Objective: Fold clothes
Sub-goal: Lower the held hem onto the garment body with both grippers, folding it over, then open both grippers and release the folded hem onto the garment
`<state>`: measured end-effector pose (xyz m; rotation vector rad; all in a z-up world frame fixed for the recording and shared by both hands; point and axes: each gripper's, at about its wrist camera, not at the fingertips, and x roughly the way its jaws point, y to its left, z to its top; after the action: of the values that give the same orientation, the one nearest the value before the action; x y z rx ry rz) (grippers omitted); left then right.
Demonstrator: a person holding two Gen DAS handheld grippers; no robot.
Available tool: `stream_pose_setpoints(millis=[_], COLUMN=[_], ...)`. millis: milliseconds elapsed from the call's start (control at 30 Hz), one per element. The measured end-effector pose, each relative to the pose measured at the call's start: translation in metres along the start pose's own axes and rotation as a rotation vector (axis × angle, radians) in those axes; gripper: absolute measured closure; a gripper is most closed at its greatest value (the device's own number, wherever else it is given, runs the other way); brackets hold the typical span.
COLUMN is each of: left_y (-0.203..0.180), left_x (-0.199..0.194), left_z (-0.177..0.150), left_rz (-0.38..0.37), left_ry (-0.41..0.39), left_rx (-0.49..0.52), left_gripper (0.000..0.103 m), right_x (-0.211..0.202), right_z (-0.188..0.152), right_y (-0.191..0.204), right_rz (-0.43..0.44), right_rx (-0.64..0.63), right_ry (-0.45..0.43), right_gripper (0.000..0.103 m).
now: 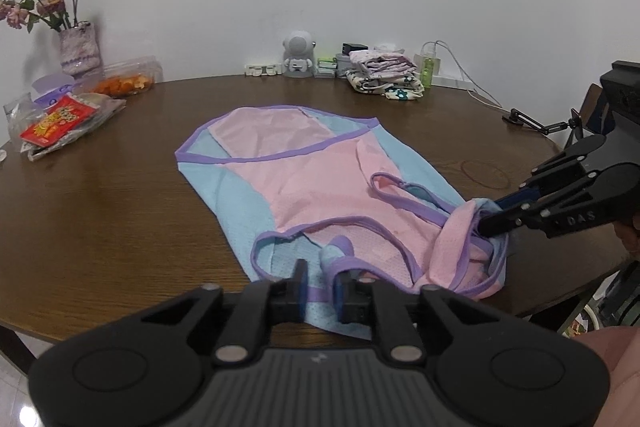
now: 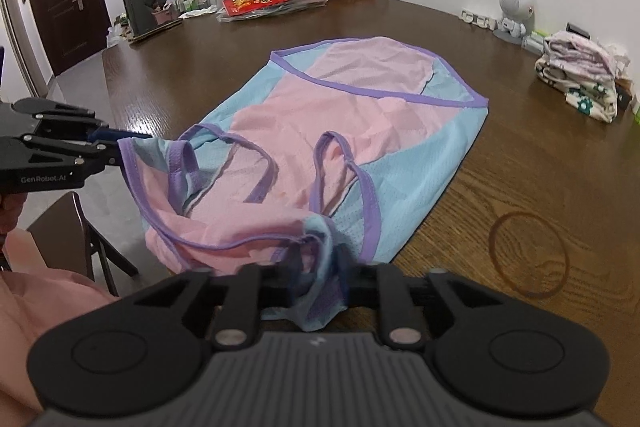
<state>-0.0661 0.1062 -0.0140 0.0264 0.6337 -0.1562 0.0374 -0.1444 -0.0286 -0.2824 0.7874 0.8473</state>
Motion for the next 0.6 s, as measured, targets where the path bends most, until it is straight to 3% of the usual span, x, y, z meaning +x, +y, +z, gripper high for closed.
stream_pose_setpoints(millis=[133,300,400,600], left_y=[0.002,0.022,0.043,0.097], left_x=[-0.004,0.003,0.035,0.136], left_z=[0.009,0.063,0.109,0.19], left_rz=[-0.011,0.001,0.033,0.066], left_ry=[-0.015,-0.081,-0.079,0.059], left_rx=[0.037,0.084,0.078,-0.011], left_gripper=[0.101,0.101,0.101,0.1], right_x=[-0.011,-0.024,-0.009,0.062], right_z=[0.009,0.054,0.096,0.186], right_y=[-0.004,-0.027,-0.052,-0.095], right_rz=[0.003,0.003,-0.016,-0.077], right_rx=[0.034,0.052,0.061,0.094], right_ry=[-0.063,-0.153,-0.179,-0.141], right_gripper=[0.098,0.098,0.098,0.098])
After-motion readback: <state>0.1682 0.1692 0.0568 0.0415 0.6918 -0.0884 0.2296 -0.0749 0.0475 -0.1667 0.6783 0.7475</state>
